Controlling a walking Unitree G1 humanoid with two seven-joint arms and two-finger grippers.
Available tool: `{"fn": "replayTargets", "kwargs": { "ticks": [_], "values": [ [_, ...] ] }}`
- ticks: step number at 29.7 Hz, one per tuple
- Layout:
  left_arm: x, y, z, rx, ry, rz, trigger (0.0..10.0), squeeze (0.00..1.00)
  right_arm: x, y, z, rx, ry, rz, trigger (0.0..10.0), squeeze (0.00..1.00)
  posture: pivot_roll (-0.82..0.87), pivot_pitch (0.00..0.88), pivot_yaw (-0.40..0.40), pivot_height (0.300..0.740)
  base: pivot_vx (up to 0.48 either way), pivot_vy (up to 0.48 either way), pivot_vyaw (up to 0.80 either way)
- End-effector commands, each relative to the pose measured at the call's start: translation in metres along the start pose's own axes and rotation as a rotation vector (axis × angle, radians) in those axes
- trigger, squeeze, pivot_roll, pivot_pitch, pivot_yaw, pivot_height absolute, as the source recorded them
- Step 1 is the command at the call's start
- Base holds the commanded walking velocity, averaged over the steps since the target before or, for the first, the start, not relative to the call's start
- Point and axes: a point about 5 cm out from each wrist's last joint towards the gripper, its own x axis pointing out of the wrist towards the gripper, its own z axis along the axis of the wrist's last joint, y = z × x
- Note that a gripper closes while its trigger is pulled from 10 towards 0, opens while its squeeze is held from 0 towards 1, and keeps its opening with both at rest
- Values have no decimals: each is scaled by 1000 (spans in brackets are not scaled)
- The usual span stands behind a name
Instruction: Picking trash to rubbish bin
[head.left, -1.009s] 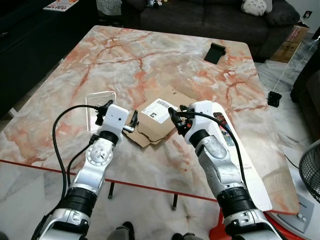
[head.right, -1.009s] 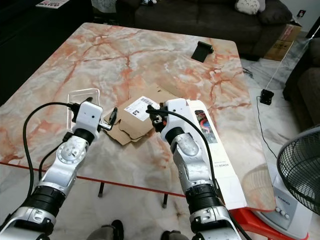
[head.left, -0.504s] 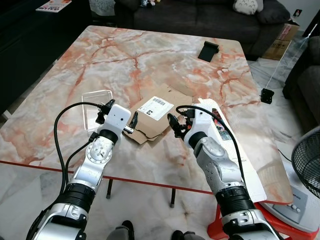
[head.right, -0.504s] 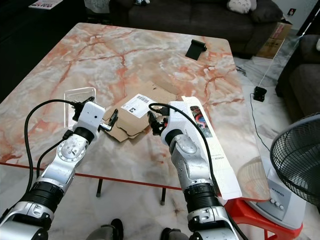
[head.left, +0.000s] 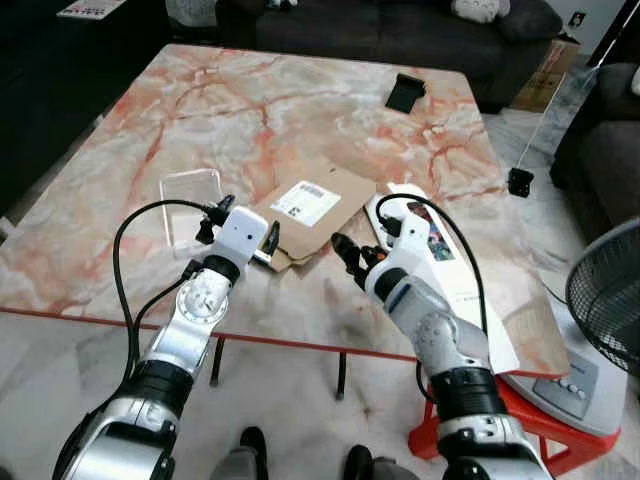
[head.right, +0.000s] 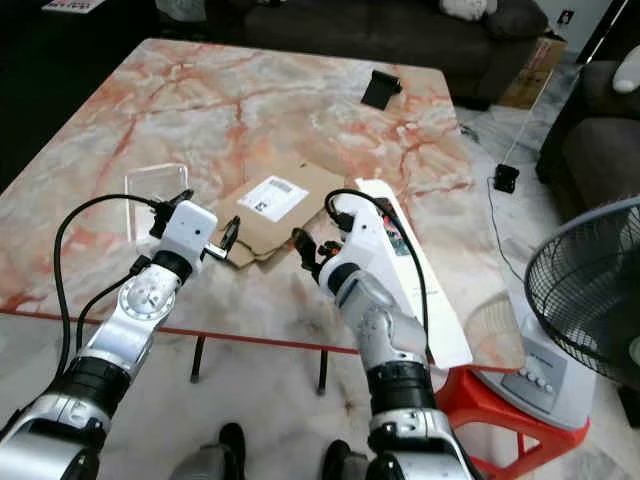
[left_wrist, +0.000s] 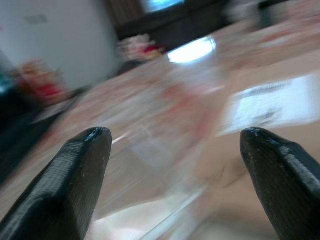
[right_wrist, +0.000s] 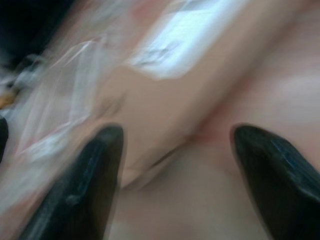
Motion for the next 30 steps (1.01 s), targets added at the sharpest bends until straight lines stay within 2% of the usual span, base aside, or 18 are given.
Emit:
{"fn": "replayTargets", "kwargs": {
  "ticks": [1,11,17,21,25,30],
  "values": [
    [-8,-4,-14,-1,54,-9,10000,0,0,5,-7,18,26,15,10000,0,47,180,-83,740,0,0,0],
    [-6,0,-11,-3,39,21,10000,0,0,5,-7,26,33,12,10000,0,47,178,-81,740,0,0,0],
    [-4,3,-6,-34,9,53,10000,0,-1,6,-2,23,5,11,10000,0,42,180,-80,740,0,0,0],
    [-4,4,-6,-46,8,62,10000,0,0,3,3,-18,-25,-9,10000,0,42,179,-81,740,0,0,0],
    [-4,5,-6,-48,8,67,10000,0,1,3,5,-15,-29,-13,10000,0,45,175,-80,740,0,0,0],
    [-4,8,-7,-49,12,83,10000,0,3,4,9,-32,-53,-25,10000,0,45,175,-80,740,388,0,0]
  ]
}}
